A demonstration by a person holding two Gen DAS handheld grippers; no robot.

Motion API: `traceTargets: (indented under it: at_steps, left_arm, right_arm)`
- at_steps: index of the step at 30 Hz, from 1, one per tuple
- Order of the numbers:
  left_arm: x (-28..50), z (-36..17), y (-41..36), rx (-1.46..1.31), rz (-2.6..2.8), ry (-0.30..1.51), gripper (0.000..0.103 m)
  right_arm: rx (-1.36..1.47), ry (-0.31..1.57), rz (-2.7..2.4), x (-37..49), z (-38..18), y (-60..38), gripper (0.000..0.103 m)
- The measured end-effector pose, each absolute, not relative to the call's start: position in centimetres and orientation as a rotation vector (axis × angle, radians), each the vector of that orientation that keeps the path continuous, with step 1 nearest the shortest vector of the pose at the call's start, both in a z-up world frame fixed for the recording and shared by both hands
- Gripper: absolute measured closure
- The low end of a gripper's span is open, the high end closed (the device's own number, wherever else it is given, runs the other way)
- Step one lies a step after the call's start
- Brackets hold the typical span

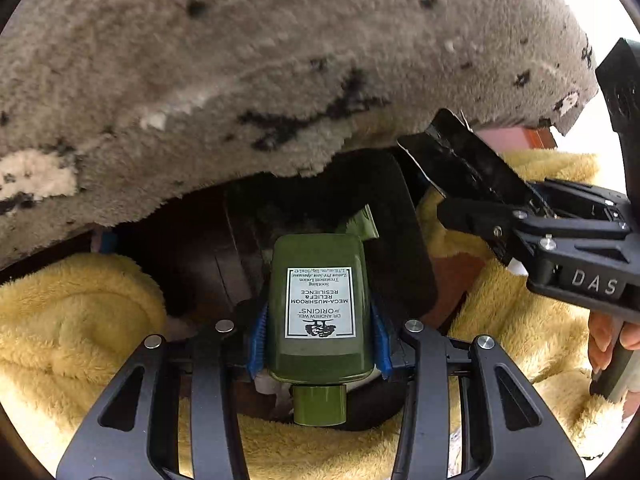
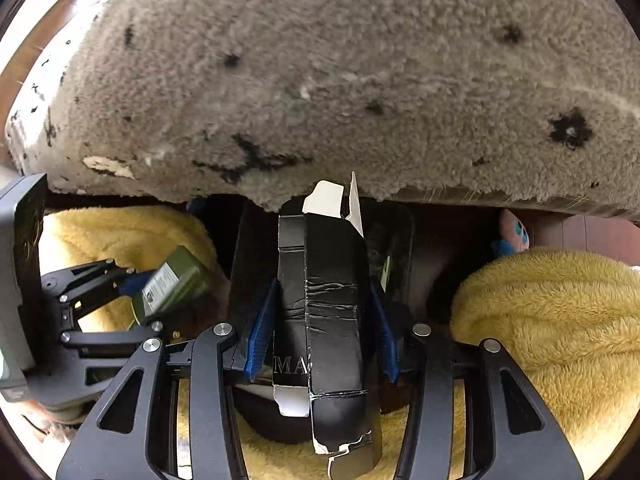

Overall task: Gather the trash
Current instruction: 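Open both tools to drop the items into the bin, then grasp the white tape roll with the right tool while the left tool grasps the white tube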

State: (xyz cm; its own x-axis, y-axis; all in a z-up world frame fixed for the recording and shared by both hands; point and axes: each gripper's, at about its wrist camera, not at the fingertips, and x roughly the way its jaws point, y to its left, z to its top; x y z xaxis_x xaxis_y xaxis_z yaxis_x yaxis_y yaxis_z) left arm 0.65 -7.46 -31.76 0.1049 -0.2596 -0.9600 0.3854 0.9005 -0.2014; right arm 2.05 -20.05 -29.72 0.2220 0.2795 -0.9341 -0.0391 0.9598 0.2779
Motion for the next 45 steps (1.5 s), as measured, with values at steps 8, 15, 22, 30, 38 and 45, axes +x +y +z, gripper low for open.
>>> traceTargets:
  at_steps: [8,15,22,30,38,45]
  left_arm:
    - [1.2,-32.1,-7.3,0.114,-0.487,1.390,0.048]
    - [1.4,-30.6,-6.7,0.116,-0.465,1.351,0.032]
    - [1.5,-27.4,-5.7,0.113,-0.443,1.259,0.016]
    - [1.2,-23.0,-5.0,0.097,-0.434,1.116,0.008]
    - [2.2,-18.0,-3.8,0.078,-0.391,0.970,0.008]
    - [4.9,-14.3,-3.0,0.084,-0.346,0.875,0.008]
  right_arm:
    - [0.233,1.335,0.218,2.2,-30.2,-20.2,0.039]
    - [0.235,1.288,0.185,2.3,-28.5,-21.3,0.033]
    - [0.204,1.212,0.158,2.5,-26.3,-21.7,0.015]
    - [0.126,1.057,0.178,2.6,-22.4,-21.4,0.009]
    - [0.070,0.873,0.151,3.4,-16.6,-22.1,0.009]
    - [0.059,0.773,0.135,5.6,-13.2,-22.7,0.008]
